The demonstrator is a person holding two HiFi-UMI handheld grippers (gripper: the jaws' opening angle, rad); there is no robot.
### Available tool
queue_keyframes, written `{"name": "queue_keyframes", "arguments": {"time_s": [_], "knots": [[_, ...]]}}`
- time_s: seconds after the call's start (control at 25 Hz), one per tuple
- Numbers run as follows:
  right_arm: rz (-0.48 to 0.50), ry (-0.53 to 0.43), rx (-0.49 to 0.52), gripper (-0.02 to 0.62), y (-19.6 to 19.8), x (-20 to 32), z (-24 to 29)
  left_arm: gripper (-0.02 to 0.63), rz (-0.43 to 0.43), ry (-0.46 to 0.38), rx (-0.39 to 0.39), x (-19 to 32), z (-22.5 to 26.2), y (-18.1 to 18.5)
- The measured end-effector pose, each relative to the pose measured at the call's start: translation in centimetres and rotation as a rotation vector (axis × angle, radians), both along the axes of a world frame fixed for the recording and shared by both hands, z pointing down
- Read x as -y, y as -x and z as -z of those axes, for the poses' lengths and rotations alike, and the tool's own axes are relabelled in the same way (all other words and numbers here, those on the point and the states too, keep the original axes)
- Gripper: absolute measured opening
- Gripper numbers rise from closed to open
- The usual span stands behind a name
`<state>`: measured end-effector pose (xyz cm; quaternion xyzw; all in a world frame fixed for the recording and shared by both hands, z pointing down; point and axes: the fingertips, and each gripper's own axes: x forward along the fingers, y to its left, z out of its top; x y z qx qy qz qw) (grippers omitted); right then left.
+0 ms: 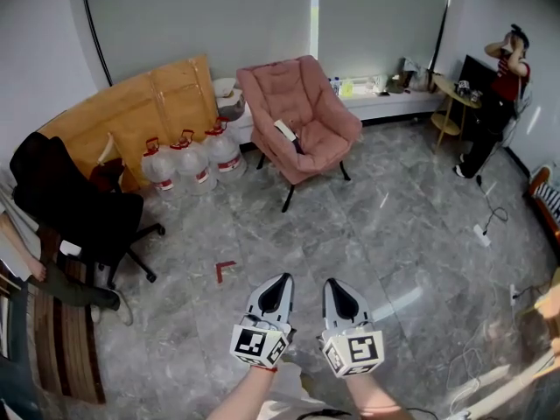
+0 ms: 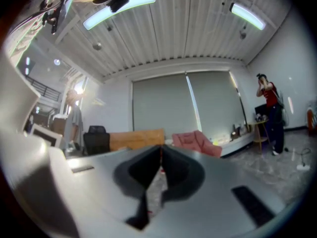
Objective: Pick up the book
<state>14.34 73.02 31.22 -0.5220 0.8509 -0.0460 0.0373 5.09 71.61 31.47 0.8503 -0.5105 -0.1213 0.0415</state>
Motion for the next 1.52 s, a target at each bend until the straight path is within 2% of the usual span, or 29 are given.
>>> {"name": "queue_keyframes", "arguments": {"time_s": [0.2, 0.48, 0.84, 1.2, 1.52], "knots": [[0.041, 0.006, -0.025, 0.014, 0.5, 1.8, -0.6, 0.015, -0.018, -0.009, 0.004, 2.2, 0.1, -0.8], [-0.012, 0.032, -0.022, 0.014, 1.1, 8.3, 0.2, 0.015, -0.015, -0.041, 0.048, 8.3, 0.8, 0.6], [-0.06, 0.061, 0.024, 0.014, 3.0, 16.8, 0.0, 0.015, -0.015, -0.015, 0.036, 16.6, 0.2, 4.1], [-0.102, 0.075, 0.049, 0.014, 4.4, 22.1, 0.1, 0.015, -0.064, -0.007, 0.018, 22.2, 0.2, 5.2], [-0.122, 0.093, 0.059, 0.014, 4.9, 24.8, -0.6, 0.015, -0.08, -0.007, 0.003, 25.2, -0.2, 5.6]]}}
